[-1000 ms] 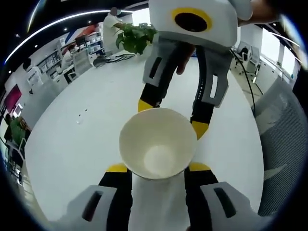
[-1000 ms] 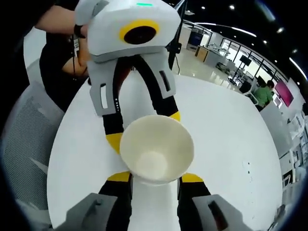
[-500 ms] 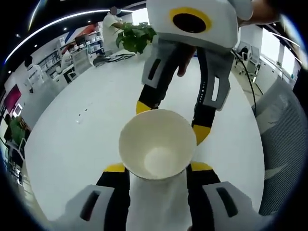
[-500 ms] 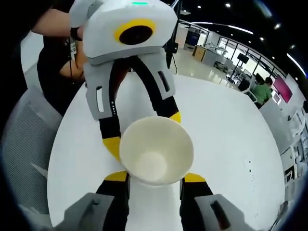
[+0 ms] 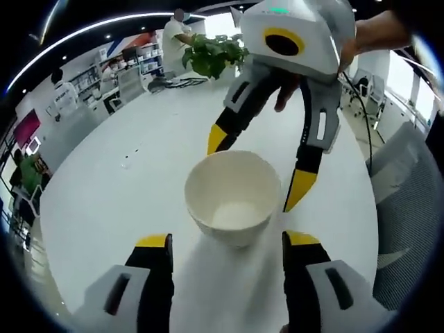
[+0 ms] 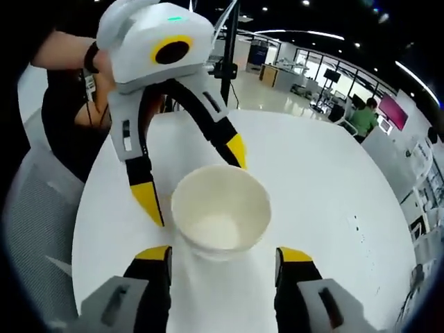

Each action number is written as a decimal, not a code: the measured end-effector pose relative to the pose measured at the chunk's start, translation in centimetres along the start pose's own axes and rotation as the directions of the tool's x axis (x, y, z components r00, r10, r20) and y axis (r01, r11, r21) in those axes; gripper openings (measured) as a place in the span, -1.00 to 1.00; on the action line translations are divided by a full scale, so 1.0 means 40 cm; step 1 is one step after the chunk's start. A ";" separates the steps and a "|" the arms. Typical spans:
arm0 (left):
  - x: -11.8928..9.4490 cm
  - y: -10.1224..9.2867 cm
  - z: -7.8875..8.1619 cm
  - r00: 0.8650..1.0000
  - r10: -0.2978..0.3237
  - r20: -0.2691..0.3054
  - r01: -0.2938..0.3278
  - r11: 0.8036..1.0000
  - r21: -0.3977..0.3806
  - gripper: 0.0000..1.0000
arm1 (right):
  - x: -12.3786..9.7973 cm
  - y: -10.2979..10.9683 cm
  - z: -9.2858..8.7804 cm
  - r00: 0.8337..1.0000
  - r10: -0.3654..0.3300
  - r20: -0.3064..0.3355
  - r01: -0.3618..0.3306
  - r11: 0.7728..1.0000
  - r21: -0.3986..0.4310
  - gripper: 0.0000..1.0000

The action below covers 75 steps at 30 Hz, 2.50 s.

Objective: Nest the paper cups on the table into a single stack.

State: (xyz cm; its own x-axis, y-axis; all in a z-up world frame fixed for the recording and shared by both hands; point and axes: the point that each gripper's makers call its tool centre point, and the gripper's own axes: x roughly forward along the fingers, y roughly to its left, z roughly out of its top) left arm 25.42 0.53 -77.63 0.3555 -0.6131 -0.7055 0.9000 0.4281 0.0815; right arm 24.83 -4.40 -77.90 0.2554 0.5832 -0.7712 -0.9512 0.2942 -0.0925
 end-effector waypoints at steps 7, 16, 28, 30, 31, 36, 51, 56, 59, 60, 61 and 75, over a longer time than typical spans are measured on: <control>-0.038 0.001 -0.017 0.999 0.035 0.029 -0.033 0.997 -0.069 0.38 | -0.016 0.004 -0.004 0.999 -0.029 0.039 0.026 0.996 0.089 0.32; -0.110 0.017 -0.035 0.986 0.137 0.095 -0.115 0.972 -0.206 0.49 | -0.056 0.010 -0.006 0.988 -0.109 0.108 0.084 0.974 0.210 0.50; -0.197 -0.040 -0.052 0.955 0.225 0.193 -0.127 0.900 -0.416 0.51 | -0.142 0.042 -0.055 0.965 -0.204 0.163 0.134 0.923 0.362 0.72; -0.203 -0.053 -0.069 0.954 0.236 0.182 -0.142 0.898 -0.417 0.52 | -0.155 0.063 -0.065 0.962 -0.214 0.170 0.135 0.913 0.386 0.73; -0.206 -0.069 -0.069 0.955 0.238 0.179 -0.145 0.896 -0.419 0.53 | -0.160 0.068 -0.069 0.960 -0.220 0.174 0.136 0.908 0.396 0.74; -0.231 -0.089 -0.089 0.948 0.269 0.172 -0.168 0.878 -0.449 0.54 | -0.193 0.083 -0.107 0.951 -0.247 0.184 0.147 0.888 0.436 0.76; -0.263 -0.140 -0.110 0.938 0.308 0.161 -0.205 0.864 -0.460 0.53 | -0.264 0.167 -0.185 0.937 -0.300 0.178 0.177 0.850 0.497 0.79; -0.259 -0.155 -0.134 0.940 0.310 0.143 -0.213 0.860 -0.464 0.53 | -0.271 0.183 -0.211 0.931 -0.319 0.177 0.180 0.824 0.537 0.80; -0.268 -0.168 -0.142 0.941 0.310 0.133 -0.216 0.856 -0.470 0.53 | -0.276 0.196 -0.217 0.930 -0.323 0.172 0.183 0.817 0.546 0.81; -0.271 -0.168 -0.143 0.940 0.313 0.132 -0.218 0.854 -0.473 0.53 | -0.275 0.199 -0.224 0.931 -0.324 0.171 0.182 0.814 0.551 0.81; -0.272 -0.166 -0.146 0.940 0.315 0.132 -0.219 0.852 -0.475 0.53 | -0.275 0.200 -0.227 0.930 -0.325 0.169 0.183 0.812 0.554 0.81; -0.268 -0.170 -0.147 0.939 0.315 0.135 -0.218 0.853 -0.474 0.52 | -0.277 0.209 -0.230 0.928 -0.332 0.168 0.181 0.796 0.577 0.80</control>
State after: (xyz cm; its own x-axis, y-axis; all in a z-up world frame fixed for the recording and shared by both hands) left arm 14.01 8.11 -74.77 0.6517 -0.5309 -0.5417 0.5711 0.8134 -0.1102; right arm 12.45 -15.36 -75.93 0.5819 0.5705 -0.5796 -0.6117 0.7767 0.1504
